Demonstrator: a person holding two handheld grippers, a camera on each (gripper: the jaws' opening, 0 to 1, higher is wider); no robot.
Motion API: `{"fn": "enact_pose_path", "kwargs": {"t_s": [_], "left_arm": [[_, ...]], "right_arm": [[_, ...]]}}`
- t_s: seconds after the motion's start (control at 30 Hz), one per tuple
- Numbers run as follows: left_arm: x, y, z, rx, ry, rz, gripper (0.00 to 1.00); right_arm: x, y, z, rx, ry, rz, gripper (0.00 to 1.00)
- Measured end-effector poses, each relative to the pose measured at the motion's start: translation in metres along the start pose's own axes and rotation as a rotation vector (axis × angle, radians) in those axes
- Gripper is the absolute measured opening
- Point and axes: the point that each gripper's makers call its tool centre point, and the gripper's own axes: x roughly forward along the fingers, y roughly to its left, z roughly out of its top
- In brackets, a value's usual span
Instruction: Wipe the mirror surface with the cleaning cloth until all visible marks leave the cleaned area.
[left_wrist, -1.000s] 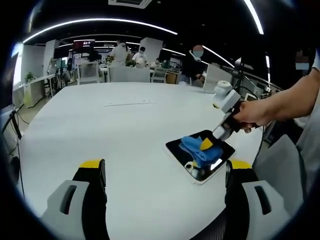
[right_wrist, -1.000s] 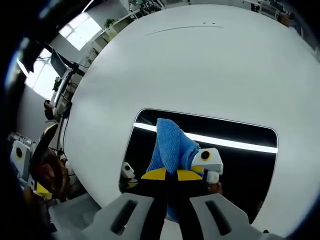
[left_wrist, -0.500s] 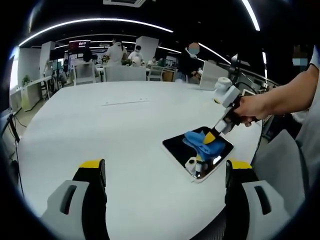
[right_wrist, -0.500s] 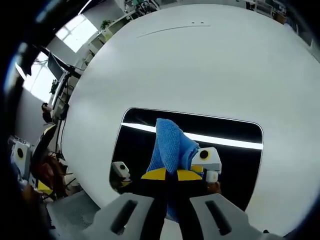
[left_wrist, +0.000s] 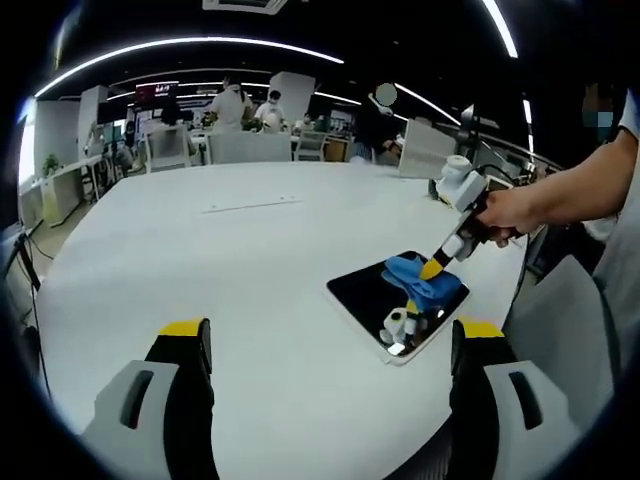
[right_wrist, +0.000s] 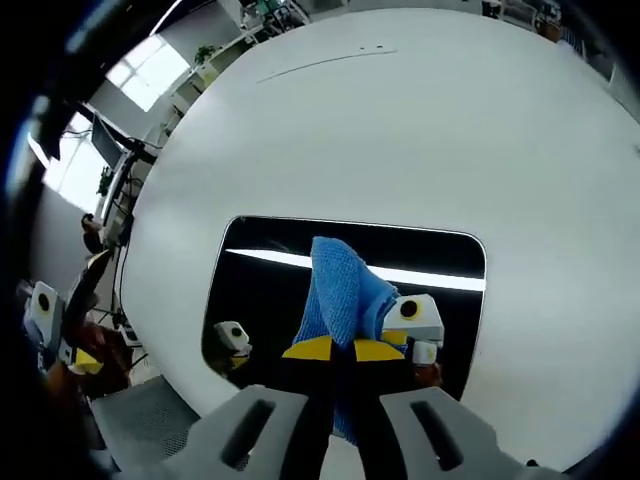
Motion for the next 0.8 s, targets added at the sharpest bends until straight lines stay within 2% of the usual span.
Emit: {"fn": "enact_pose_path", "kwargs": {"t_s": [0.37, 0.8], "left_arm": [[0.004, -0.003, 0.003, -0.003, -0.003, -0.008, 0.99], [0.007, -0.009, -0.004, 0.002, 0.011, -0.011, 0.99]], "right_arm": [[-0.007, -0.015, -0.003, 0.023, -0.013, -0.005, 0.0], [-0.013, -0.033, -0.003, 0.029, -0.009, -0.013, 0.0]]}}
